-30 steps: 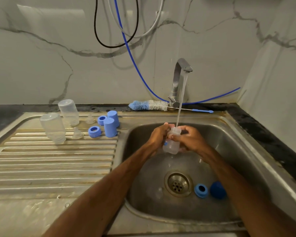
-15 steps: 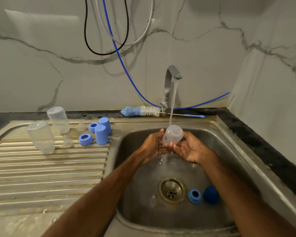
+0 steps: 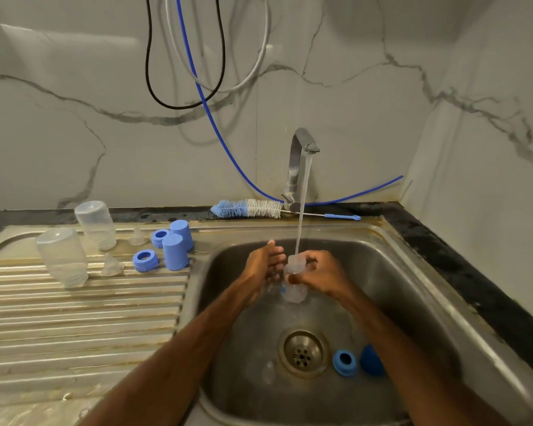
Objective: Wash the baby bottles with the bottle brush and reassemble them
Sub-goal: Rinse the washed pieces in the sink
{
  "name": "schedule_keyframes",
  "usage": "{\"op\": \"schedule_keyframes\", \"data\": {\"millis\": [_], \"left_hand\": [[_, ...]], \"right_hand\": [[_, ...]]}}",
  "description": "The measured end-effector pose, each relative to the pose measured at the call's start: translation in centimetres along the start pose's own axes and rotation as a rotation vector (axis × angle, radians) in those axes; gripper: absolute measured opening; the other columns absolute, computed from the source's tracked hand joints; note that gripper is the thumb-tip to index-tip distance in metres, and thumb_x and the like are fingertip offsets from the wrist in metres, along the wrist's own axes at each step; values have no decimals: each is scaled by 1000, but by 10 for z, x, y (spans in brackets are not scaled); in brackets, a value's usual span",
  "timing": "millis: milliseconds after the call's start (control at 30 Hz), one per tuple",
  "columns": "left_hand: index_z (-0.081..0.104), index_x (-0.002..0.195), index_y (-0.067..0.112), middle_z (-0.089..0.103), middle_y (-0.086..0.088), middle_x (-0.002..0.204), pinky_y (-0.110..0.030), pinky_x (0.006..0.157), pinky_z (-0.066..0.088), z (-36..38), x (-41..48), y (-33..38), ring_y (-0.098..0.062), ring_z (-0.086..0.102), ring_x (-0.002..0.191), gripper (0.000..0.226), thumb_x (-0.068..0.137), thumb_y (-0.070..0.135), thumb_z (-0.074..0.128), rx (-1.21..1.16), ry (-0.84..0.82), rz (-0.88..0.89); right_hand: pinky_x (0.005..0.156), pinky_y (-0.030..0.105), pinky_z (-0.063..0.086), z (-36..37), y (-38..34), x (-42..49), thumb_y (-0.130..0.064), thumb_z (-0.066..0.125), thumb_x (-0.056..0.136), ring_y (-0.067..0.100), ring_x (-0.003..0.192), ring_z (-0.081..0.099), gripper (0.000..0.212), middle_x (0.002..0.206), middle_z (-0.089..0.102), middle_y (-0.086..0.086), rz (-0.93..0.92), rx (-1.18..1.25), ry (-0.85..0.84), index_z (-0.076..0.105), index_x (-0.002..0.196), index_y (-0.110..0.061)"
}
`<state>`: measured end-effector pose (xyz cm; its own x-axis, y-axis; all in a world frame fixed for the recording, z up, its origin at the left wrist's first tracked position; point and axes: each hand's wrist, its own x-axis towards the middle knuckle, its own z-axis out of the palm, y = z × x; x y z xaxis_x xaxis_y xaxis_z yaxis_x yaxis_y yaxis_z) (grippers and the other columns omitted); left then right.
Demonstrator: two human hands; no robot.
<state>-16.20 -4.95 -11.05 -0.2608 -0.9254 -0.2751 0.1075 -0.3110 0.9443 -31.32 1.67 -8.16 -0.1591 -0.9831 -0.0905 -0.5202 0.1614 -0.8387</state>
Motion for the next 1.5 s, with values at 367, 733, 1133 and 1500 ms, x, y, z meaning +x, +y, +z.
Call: {"op": "schedule_keyframes", "data": {"millis": [367,733,1133,1500], "left_hand": [[70,114,13,74,-12,106,-41,94,50,2,1,-4,-31,65,97,42,107,43,42,70,-29,37],[69,114,12,72,-20,115,-43,97,51,4,-2,-1,-28,62,97,41,107,42,42,58,-15,26],[69,110,17,74,-10,109,-42,99,51,4,-2,-2,-26,65,99,36,108,41,42,98,-58,55],[65,130,28,68,-10,128,-53,105,52,5,-10,2,-30,65,118,43,99,53,48,125,-239,81]], "right_hand": [[70,9,44,5,-9,4,-25,91,71,6,99,62,63,112,66,-8,-222,-97,256,63,127,-20],[83,21,54,7,-6,2,-26,92,70,12,100,69,60,111,71,-5,-280,-133,242,67,125,-18],[83,23,54,5,-6,2,-26,93,68,13,99,65,65,118,71,1,-272,-124,304,65,127,-16],[68,31,63,-1,-4,2,-28,84,80,22,93,73,47,108,71,7,55,294,-19,64,120,-13]]}}
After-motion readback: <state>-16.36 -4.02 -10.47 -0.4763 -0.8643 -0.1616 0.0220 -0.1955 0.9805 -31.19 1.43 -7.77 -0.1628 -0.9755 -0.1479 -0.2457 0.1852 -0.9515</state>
